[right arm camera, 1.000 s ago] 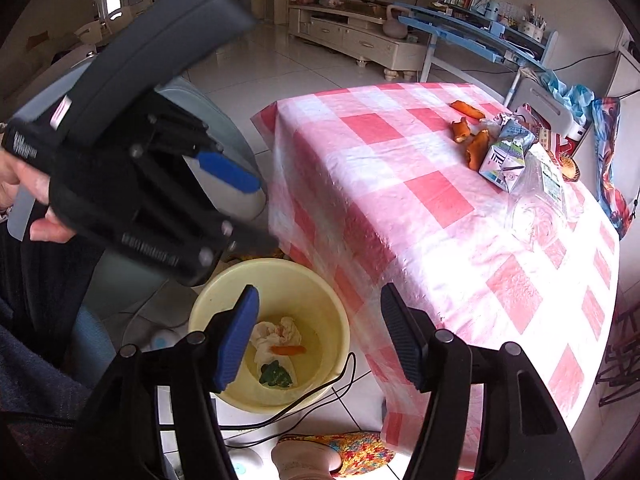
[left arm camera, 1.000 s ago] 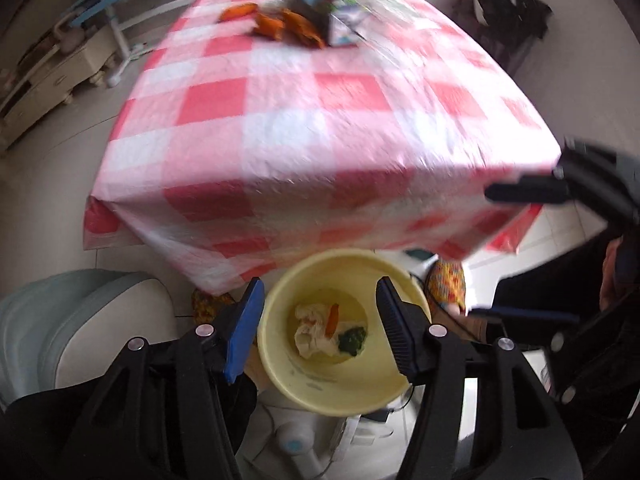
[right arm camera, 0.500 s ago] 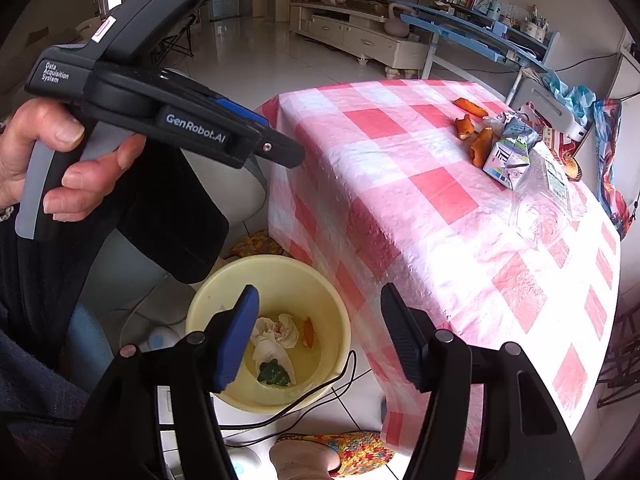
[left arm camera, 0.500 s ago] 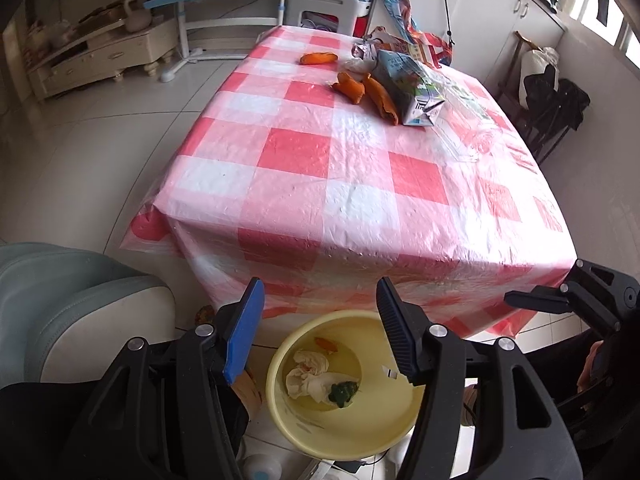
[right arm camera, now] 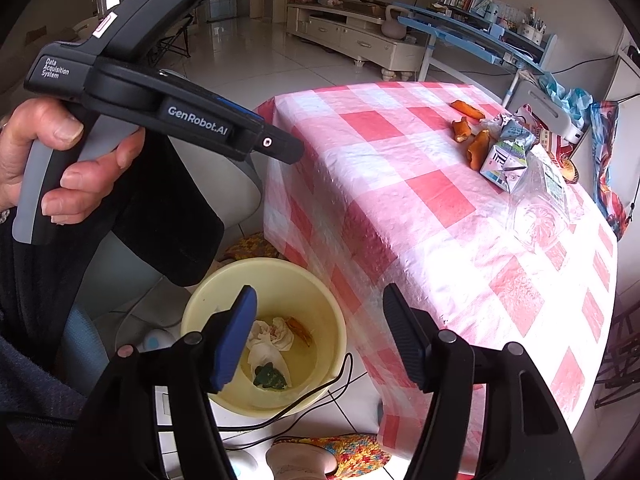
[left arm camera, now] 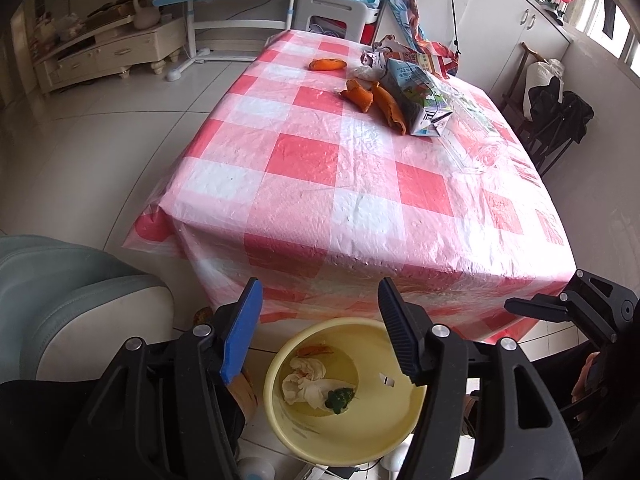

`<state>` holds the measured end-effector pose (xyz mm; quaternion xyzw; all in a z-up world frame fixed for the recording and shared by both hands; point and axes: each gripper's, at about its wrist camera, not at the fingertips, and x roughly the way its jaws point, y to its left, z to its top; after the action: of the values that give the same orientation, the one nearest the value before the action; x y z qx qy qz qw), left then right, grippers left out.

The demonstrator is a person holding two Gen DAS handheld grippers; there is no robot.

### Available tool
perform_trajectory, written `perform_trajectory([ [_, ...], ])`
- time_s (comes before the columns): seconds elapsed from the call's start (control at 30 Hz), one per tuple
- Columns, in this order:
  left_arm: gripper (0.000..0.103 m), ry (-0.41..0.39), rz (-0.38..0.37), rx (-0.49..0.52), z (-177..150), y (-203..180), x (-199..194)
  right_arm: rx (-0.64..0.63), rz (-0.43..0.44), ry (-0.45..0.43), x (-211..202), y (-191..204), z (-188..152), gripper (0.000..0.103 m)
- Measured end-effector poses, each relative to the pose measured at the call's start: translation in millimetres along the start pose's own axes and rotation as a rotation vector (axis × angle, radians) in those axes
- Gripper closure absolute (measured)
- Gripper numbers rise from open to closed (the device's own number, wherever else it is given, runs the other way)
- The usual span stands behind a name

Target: Collect trash

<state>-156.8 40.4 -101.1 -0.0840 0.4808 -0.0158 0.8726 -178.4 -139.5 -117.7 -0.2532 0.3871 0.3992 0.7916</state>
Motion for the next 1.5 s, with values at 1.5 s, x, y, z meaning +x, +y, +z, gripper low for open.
perform_trajectory([
  [1.5, 0.04, -0.007, 0.012, 0.014, -0.6, -2.0, 0.4, -0.008, -0.002, 0.0, 1.5, 3.7, 2.4, 0.04],
])
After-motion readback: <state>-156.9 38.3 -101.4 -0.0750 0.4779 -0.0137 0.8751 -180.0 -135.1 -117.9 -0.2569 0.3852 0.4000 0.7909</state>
